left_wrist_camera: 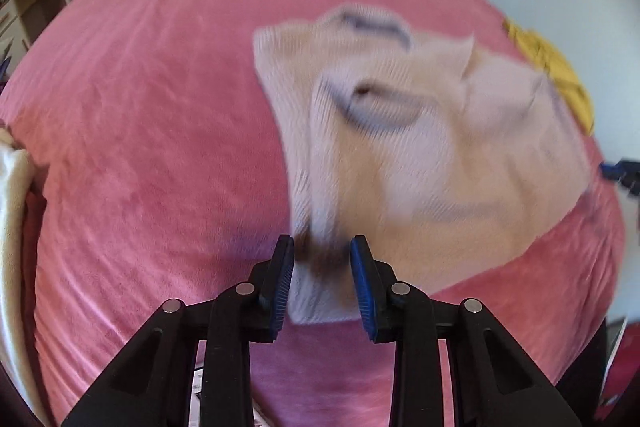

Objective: Fold clothes

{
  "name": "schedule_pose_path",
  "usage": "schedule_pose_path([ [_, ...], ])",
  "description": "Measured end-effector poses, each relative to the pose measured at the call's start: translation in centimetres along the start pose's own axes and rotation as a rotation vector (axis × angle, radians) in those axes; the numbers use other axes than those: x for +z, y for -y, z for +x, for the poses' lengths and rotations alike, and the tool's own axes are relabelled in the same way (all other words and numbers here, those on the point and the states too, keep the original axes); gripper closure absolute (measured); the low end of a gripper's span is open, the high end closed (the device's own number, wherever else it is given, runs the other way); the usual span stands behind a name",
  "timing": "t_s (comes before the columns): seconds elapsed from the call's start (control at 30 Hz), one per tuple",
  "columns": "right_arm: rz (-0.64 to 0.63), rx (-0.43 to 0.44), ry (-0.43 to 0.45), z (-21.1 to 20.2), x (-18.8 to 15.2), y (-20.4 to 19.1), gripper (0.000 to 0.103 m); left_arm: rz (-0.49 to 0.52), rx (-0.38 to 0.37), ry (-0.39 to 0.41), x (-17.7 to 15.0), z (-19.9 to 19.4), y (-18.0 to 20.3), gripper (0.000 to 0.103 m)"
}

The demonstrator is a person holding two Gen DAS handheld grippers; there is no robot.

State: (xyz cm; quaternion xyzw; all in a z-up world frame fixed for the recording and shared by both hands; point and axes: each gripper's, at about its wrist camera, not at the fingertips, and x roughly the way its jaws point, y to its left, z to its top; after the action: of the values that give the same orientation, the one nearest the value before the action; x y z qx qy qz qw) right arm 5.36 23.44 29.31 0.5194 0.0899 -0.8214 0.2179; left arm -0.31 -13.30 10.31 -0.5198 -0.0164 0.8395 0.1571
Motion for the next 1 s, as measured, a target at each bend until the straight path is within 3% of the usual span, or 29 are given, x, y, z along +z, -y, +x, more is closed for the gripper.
schedule_pose_path([
  [0.07, -0.105, -0.02, -0.009, 2.0, 2.1, -2.5, 0.085, 0.003, 0.018, 0.06, 0.3, -0.7, 0.7, 0.068],
  [0.13, -0.178, -0.065, -0.046, 3.8, 1.9, -4.1, 0.085, 0.01, 0.058, 0.03, 1.4, 0.4, 0.6, 0.064],
  [0.17, -0.181, -0.078, -0.068, 4.5, 1.5, -3.3, 0.085, 0.007, 0.084, -0.002, 3.0, 3.0, 1.4, 0.064],
  [0.3, -0.19, -0.13, -0.159, 7.4, 0.2, -0.4, 0.088, -0.038, 0.12, -0.059, 3.9, 6.1, 2.0, 0.06],
  [0.47, 0.103, -0.038, -0.163, 5.4, -2.8, 5.3, 0.097, -0.006, 0.118, -0.039, 4.2, 6.1, 2.3, 0.059],
  [0.53, 0.12, -0.046, -0.178, 4.6, -2.5, 5.4, 0.097, -0.045, 0.105, -0.032, 4.8, 5.5, 2.0, 0.059],
  [0.63, 0.013, -0.117, -0.127, 2.7, 0.0, 2.9, 0.09, -0.104, 0.055, 0.047, 6.1, 3.6, 2.1, 0.06],
  [0.73, -0.055, -0.078, -0.027, 1.5, 3.3, 0.7, 0.084, -0.065, -0.042, 0.101, 6.8, 2.6, 4.3, 0.06],
  [0.87, -0.124, -0.035, -0.017, 4.6, 7.7, -0.9, 0.084, 0.075, -0.125, 0.025, 8.9, 4.6, 8.5, 0.057],
  [1.0, -0.088, -0.055, -0.032, 8.2, 10.7, 1.9, 0.084, 0.064, -0.1, -0.031, 9.3, 3.5, 6.5, 0.057],
])
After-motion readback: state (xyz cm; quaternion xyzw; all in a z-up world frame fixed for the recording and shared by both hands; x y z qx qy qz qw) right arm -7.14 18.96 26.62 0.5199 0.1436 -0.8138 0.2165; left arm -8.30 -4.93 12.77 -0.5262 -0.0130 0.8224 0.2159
